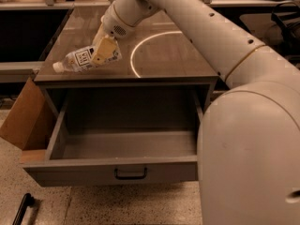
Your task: Place blue plastic bottle into top drawer
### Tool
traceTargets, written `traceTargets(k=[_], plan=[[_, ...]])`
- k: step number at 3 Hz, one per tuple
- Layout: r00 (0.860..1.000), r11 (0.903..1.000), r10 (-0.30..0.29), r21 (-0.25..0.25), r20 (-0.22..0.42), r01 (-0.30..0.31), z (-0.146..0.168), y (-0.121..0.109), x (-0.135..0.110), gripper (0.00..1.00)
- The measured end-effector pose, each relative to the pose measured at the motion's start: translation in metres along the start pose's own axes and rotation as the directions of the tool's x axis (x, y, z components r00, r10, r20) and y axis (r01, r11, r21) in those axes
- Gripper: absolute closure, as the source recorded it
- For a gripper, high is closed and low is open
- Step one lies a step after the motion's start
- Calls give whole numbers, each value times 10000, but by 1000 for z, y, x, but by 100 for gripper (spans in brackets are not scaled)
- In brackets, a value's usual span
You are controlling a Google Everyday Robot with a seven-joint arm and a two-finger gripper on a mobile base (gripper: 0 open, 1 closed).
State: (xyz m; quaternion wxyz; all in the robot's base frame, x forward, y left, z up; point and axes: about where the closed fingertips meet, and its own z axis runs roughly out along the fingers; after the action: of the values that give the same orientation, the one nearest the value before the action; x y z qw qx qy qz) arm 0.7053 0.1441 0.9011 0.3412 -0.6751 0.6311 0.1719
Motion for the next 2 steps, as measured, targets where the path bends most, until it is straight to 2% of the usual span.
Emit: traceTargets(k=[1,2], plan=[[9997,9995,238,218,-52,-237,-5,14,10,100],[9983,9926,537,1073,234,-559,-31,40,12,100]])
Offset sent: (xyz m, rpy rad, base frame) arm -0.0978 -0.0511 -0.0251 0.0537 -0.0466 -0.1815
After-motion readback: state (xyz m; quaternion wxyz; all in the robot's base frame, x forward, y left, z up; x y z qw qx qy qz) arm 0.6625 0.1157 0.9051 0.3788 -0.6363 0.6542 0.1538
